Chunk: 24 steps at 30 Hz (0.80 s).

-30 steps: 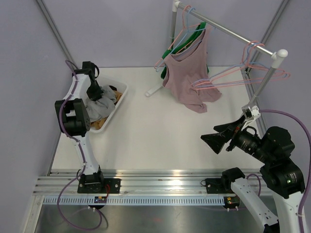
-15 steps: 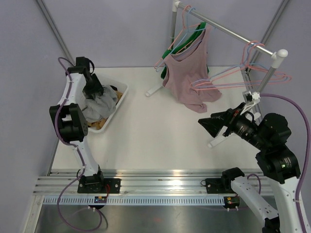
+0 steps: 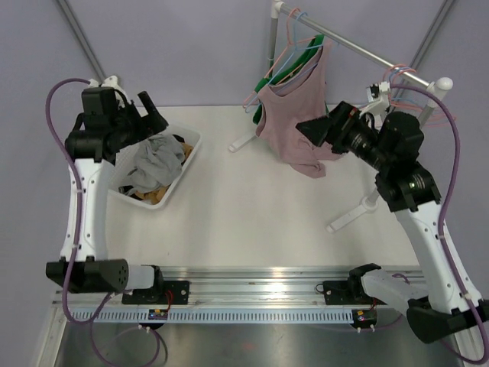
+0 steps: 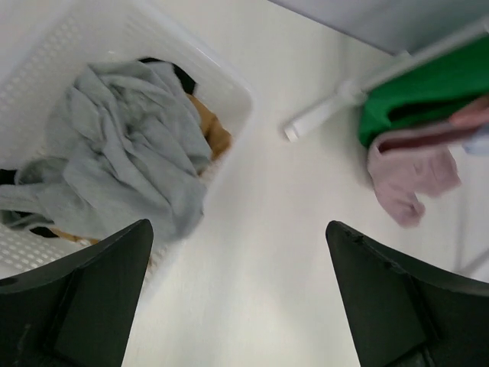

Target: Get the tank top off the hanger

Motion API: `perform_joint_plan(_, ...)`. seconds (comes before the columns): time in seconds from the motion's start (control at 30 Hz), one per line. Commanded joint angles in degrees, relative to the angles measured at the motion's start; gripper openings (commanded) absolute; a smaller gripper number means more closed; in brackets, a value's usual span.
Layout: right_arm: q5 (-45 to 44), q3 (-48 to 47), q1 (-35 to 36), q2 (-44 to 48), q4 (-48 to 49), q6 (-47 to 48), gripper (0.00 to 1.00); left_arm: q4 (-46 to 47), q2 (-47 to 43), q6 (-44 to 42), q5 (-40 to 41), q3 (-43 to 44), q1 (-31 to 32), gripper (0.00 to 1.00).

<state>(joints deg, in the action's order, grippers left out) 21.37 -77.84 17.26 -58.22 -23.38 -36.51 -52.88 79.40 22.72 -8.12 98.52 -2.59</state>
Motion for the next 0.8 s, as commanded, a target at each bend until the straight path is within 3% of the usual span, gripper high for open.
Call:
perform_joint_plan(0.0, -5.7, -5.6, 1.0, -5.7, 4.5, -2.0, 0.99, 3.2, -12.0, -1.6, 2.3, -7.6, 6.0, 0.99)
perform_joint_plan(0.1, -14.2, -10.6, 6.3, -11.8, 3.7, 0.5, 1.0, 5.0, -21.5, -2.0, 5.4, -17.6, 9.4, 0.99)
perform_joint_plan(0.23, -32.6, -16.0, 11.8, -21.1, 1.8, 1.3, 0.99, 8.1, -32.4, -4.4, 7.1, -31.8, 10.1, 0.99)
perform_joint_plan(0.33, -43.3, -20.6, 14.6, -27.8, 1.1, 1.9, 1.0, 10.5, -39.1, -5.0, 7.9, -37.0, 10.1, 0.99)
perform_joint_plan(0.53, -53.3, -34.5, 15.5, -40.7, -1.1, 5.9, 0.93, 12.6, -45.7, -5.4, 11.1, -45.4, 10.1, 0.99)
perform_joint_plan(0.77, -55.5, -49.5, 15.4, -52.6, -5.1, 10.1, 0.79, 13.9, -46.1, -5.3, 6.1, -47.0, 10.1, 0.99)
